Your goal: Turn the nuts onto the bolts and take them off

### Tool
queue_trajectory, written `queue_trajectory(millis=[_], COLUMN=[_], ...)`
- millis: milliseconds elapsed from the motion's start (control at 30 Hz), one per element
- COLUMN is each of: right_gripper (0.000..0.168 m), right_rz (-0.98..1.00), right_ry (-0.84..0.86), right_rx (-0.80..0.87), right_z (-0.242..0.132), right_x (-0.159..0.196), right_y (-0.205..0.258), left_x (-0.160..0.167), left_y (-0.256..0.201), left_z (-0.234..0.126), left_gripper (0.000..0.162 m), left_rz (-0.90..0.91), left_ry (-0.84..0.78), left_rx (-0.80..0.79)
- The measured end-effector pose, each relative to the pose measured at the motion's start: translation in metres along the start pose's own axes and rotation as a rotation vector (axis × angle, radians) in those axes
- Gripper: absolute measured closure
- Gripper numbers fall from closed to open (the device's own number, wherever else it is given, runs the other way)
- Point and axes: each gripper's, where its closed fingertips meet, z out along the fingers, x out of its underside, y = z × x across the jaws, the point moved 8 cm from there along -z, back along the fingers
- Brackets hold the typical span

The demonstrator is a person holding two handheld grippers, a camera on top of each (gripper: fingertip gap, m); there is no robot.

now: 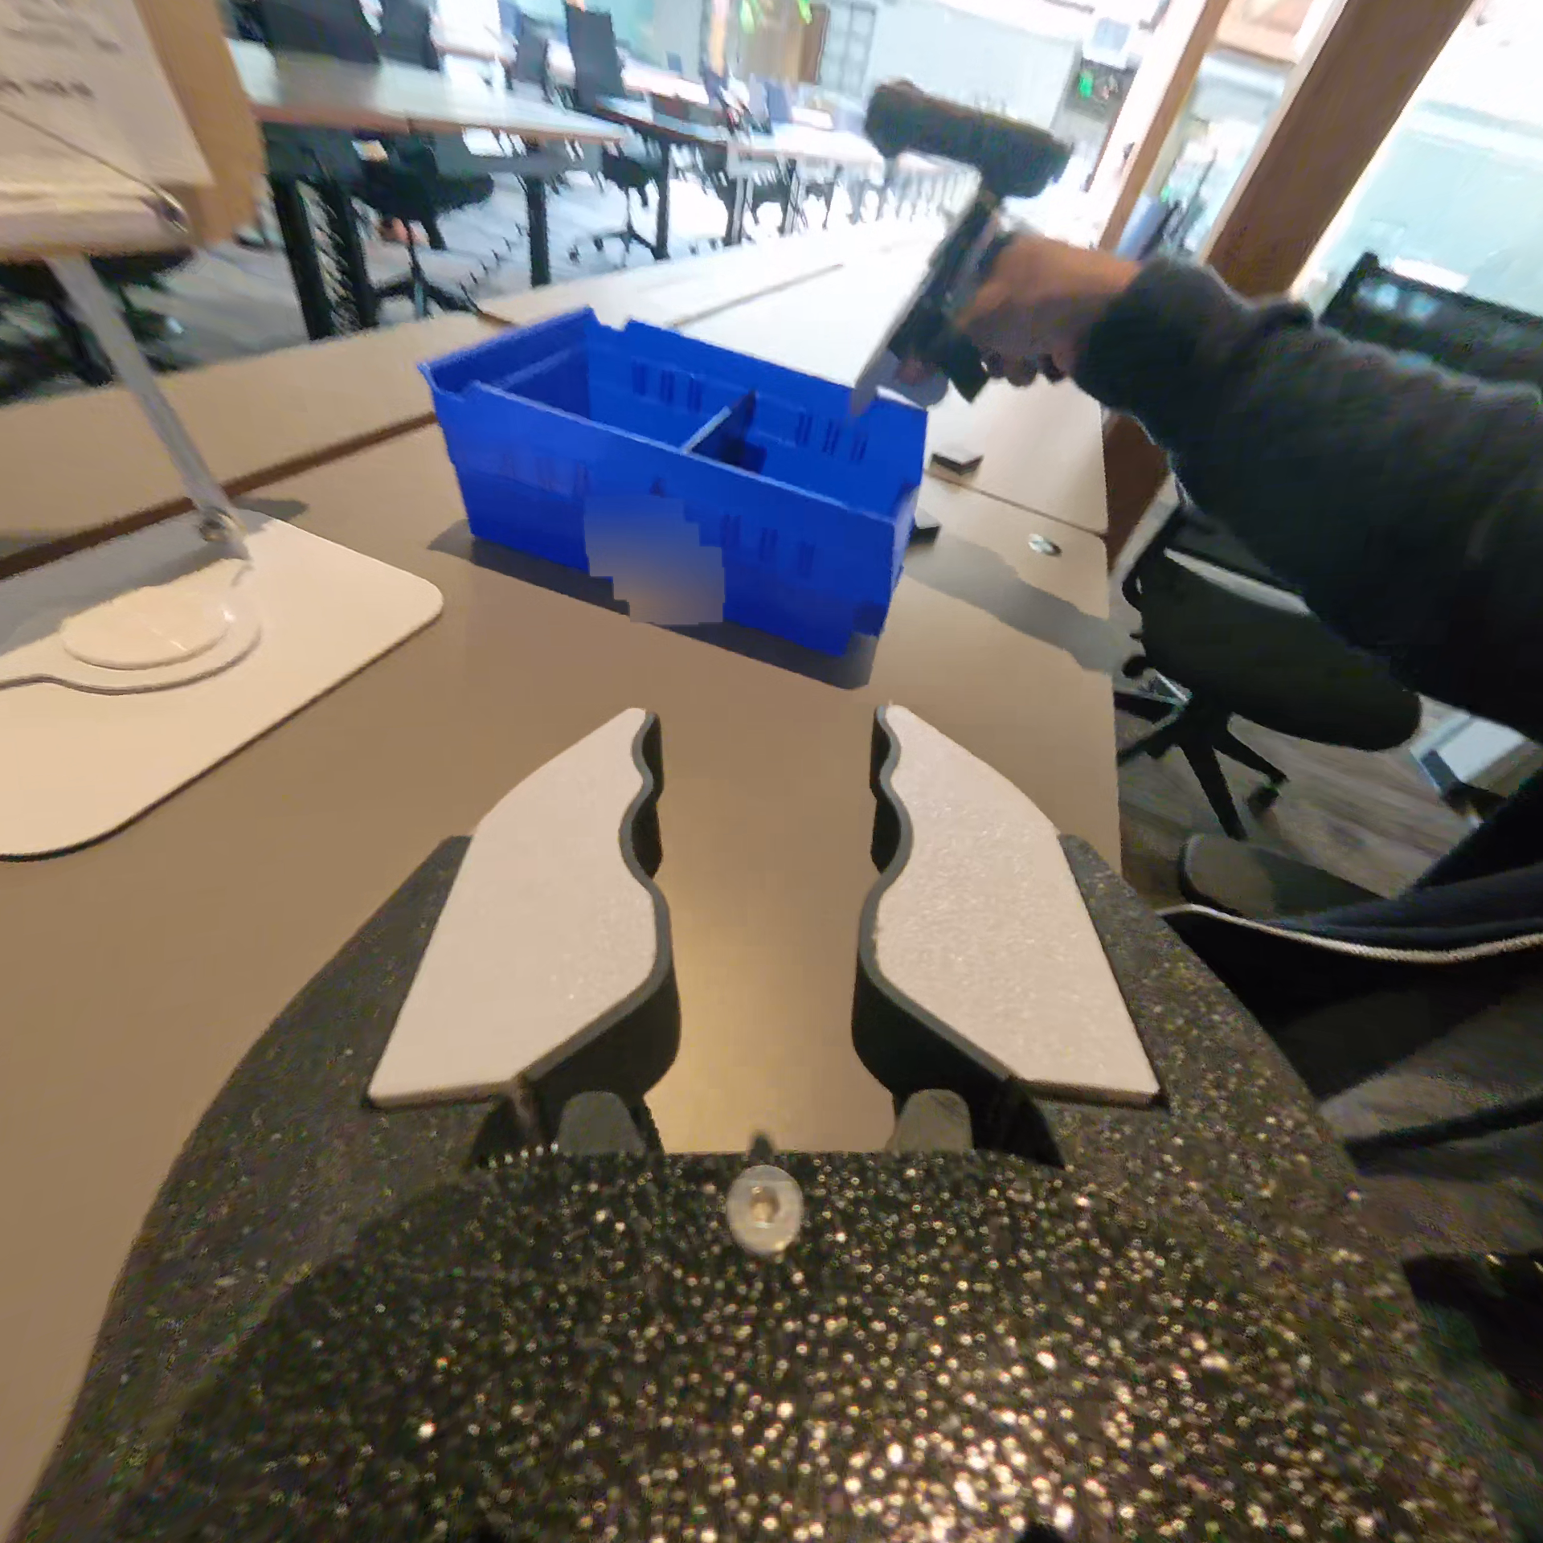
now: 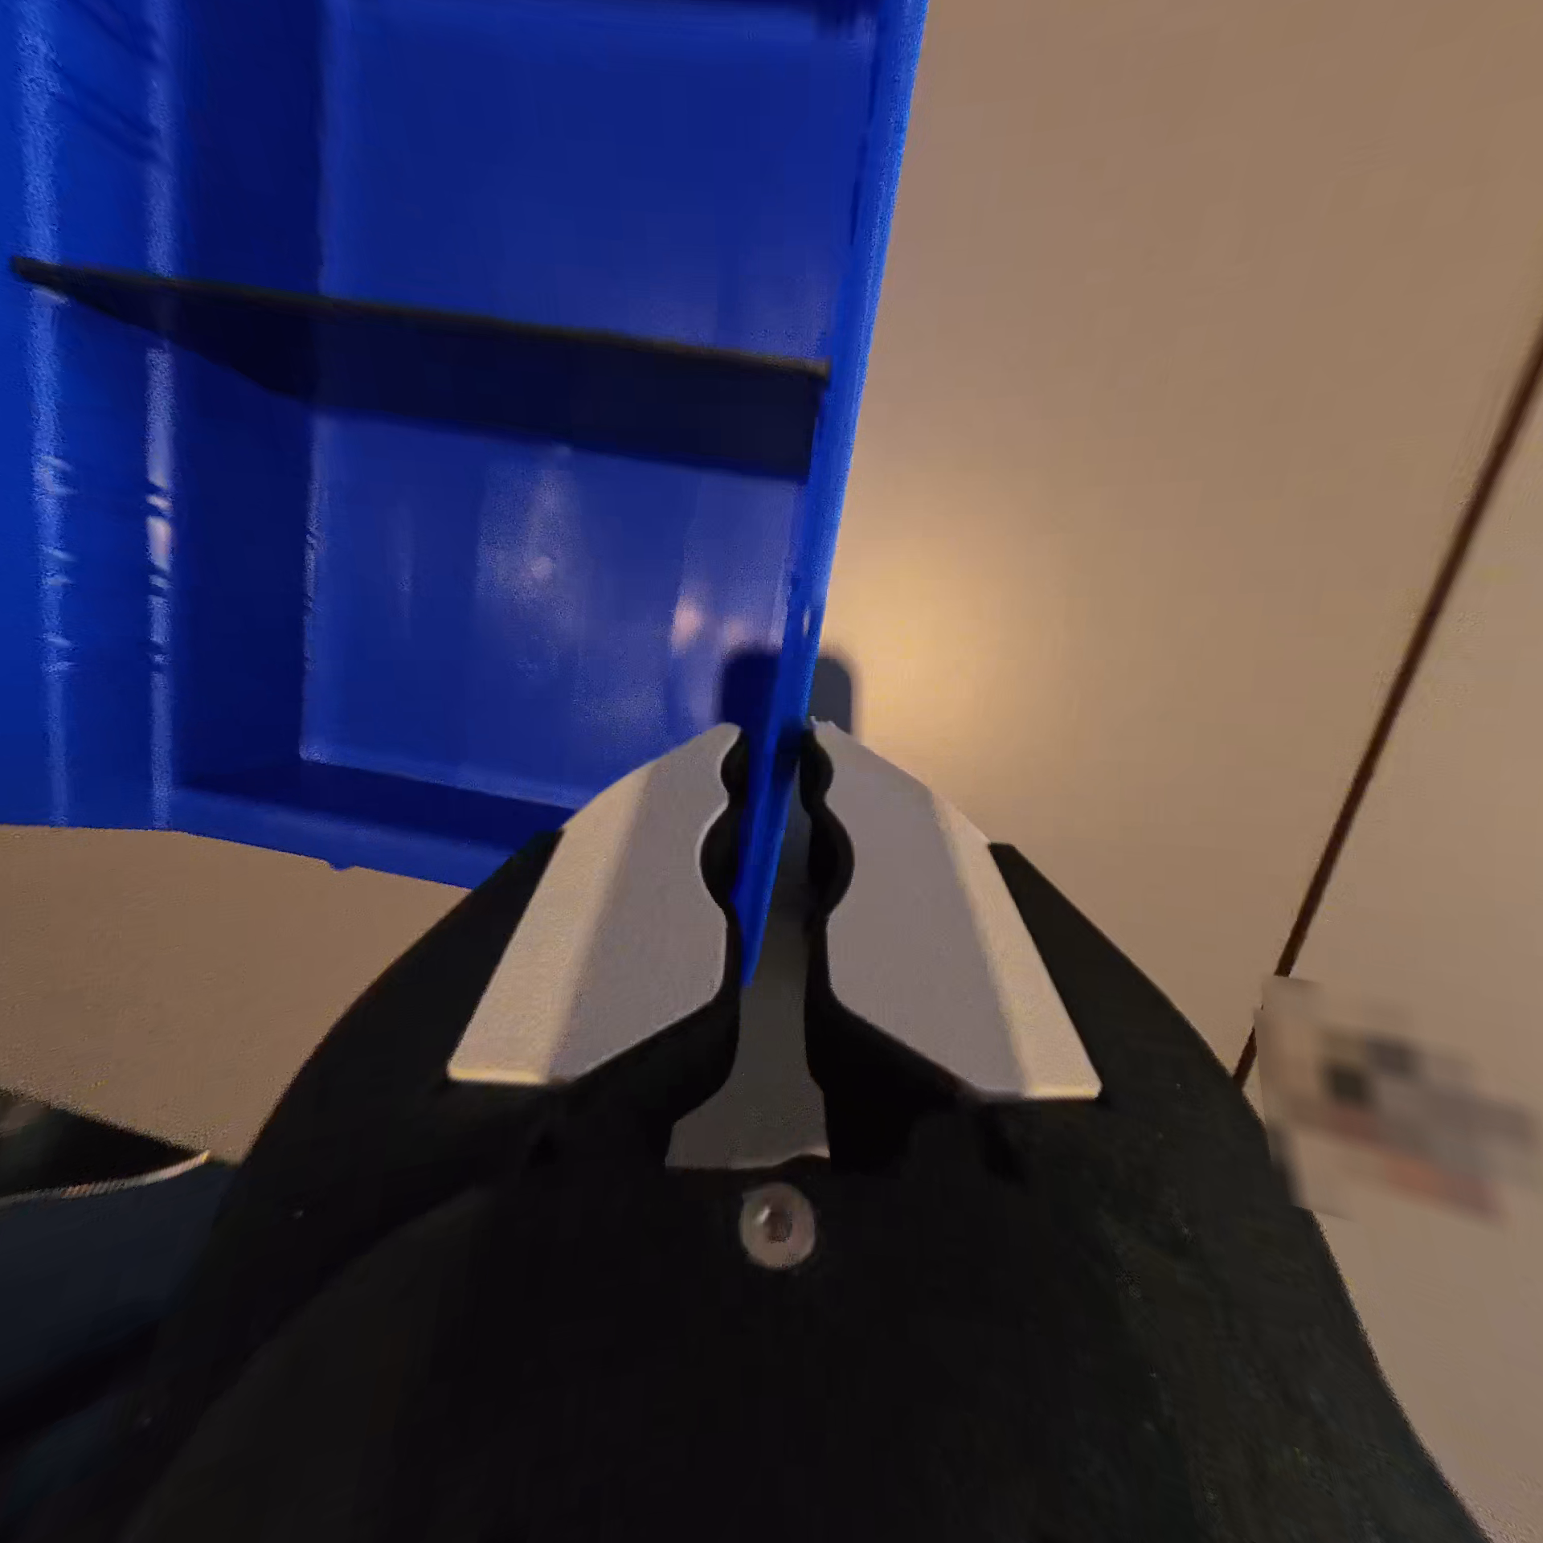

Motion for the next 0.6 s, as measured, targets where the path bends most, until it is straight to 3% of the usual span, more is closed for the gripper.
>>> queue_trajectory(millis=[133, 300, 433, 533, 600], right_gripper=[0.151, 0.115, 0.068, 0.049, 0.048], right_rz=[-0.104, -0.270, -0.351, -0.386, -0.408], right_ry=[-0.479, -1.170, -1.368, -1.481, -1.519], right_rx=[-0.049, -0.143, -0.231, -0.362, -0.440], right_z=[-0.052, -0.121, -0.126, -0.116, -0.107], right_x=[0.010, 0.037, 0.049, 0.048, 0.043], right_y=[0.036, 0.126, 0.200, 0.247, 0.273], left_x=[-0.002, -0.009, -0.015, -0.018, -0.021], left_y=[0.000, -0.009, -0.030, -0.046, -0.055], left_z=[-0.019, -0.035, -0.028, -0.017, -0.015], left_gripper=[0.104, 0.093, 0.078, 0.074, 0.077], left_rz=[0.040, 0.199, 0.287, 0.305, 0.314], left_ry=[-0.185, -0.442, -0.549, -0.582, -0.627], left_rx=[-0.077, -0.234, -0.226, -0.191, -0.188])
